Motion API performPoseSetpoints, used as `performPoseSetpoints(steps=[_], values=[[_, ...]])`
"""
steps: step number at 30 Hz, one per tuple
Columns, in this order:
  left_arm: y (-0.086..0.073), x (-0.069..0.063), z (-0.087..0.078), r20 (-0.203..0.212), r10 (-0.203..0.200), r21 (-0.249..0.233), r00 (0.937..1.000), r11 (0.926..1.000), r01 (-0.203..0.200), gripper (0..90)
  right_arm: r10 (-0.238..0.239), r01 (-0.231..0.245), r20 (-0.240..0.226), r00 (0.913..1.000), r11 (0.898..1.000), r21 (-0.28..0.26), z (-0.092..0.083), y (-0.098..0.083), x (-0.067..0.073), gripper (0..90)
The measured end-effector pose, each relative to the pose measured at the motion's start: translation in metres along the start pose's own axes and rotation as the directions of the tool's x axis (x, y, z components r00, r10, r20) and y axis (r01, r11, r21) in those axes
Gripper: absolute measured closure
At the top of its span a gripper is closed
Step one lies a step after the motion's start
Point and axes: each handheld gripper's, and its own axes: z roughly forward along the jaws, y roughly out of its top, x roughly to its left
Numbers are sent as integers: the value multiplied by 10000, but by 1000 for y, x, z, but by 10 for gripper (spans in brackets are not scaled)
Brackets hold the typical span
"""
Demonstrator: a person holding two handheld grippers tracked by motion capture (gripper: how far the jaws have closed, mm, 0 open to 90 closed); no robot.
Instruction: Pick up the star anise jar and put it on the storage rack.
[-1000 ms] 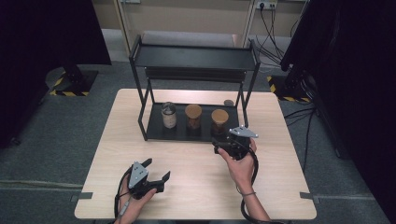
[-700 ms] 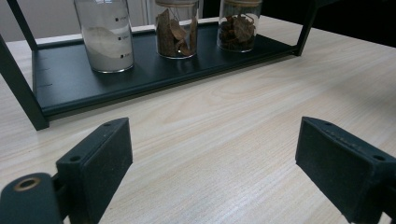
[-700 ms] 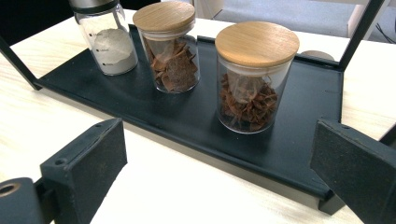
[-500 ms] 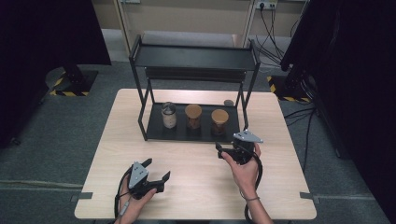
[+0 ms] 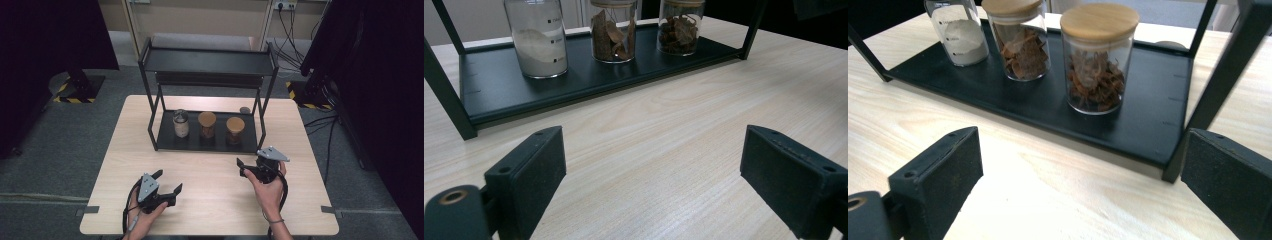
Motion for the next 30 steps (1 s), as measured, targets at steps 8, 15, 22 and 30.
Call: performPoseSetpoints(steps=[8,15,22,30], values=[[0,0,0,-19,3,-3,10000,10000,-3,106,112,-113,120,9999,9999,42,-8,-13,-7,35],[0,0,0,-24,4,0,10000,10000,-4,106,160,-163,275,9995,9998,103,-15,-21,-13,35],[0,0,0,-30,-1,2,10000,10000,1,106,183,-188,372,9991,9997,152,-20,-29,-18,35],[0,0,0,-38,-9,-12,10000,10000,9,106,219,-226,433,9988,9996,158,-26,-35,-21,35]])
